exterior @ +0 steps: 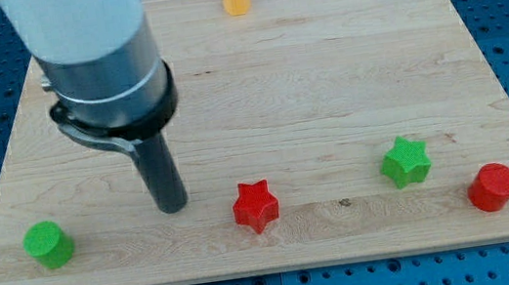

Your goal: Move the red star to the left of the red circle

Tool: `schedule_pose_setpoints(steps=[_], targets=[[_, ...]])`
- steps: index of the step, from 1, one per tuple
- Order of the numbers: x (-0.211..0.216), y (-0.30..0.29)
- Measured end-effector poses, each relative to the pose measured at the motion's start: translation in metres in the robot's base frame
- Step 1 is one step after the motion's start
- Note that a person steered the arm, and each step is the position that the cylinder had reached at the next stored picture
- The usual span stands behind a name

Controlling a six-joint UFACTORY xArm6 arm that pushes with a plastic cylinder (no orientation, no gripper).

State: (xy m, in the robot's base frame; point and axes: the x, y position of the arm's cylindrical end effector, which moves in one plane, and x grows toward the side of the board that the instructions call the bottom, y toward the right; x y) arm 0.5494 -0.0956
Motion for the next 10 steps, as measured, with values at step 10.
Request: schedule_pose_setpoints(steps=[10], targets=[[0.026, 0.245]])
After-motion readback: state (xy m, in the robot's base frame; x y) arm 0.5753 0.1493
